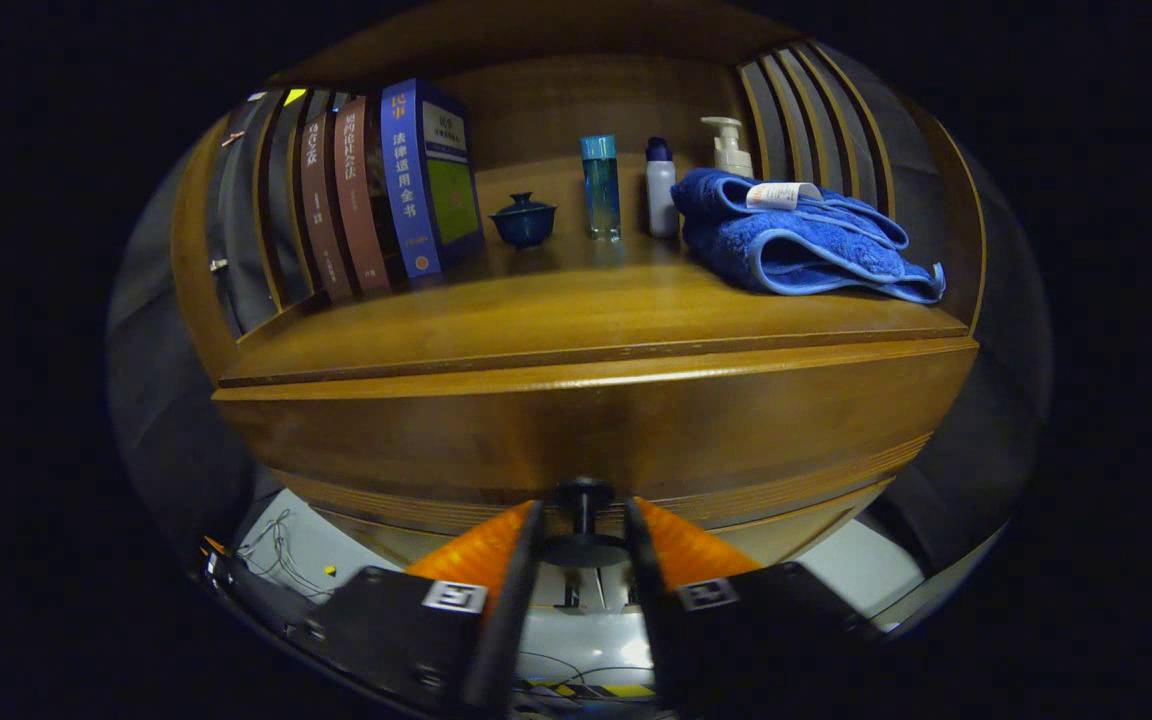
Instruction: Pull open the drawer, take out the items inside it, and place them on the countertop above the cabinet.
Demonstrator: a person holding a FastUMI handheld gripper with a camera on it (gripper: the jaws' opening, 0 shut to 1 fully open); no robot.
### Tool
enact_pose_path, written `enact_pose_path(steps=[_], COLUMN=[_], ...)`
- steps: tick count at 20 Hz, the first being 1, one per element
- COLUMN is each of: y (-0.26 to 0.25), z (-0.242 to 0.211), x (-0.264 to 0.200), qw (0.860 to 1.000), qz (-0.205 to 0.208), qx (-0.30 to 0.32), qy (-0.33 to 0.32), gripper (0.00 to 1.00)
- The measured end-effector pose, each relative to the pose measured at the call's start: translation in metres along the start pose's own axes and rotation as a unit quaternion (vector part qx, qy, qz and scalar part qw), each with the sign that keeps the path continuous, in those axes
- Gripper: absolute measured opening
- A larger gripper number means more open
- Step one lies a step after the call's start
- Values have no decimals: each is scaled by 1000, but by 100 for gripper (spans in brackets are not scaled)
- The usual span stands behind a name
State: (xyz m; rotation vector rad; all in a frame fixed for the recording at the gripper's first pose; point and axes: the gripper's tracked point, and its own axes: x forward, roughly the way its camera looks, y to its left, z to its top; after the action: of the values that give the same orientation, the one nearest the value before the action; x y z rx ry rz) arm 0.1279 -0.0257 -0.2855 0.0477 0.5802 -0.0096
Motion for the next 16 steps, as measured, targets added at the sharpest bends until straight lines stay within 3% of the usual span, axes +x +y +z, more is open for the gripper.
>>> enact_pose_path(steps=[1, 3, 4, 10, 16], y=[0, -1, -1, -1, 0], z=[3, 4, 3, -2, -27], x=[2, -1, 3, -5, -46], qw=[1000, 1000, 1000, 1000, 999], qz=[-2, 1, 1, -4, 0], qx=[1, 12, 10, -11, -23], qy=[-2, -9, -9, 5, 28], gripper=[52, 45, 37, 37, 37])
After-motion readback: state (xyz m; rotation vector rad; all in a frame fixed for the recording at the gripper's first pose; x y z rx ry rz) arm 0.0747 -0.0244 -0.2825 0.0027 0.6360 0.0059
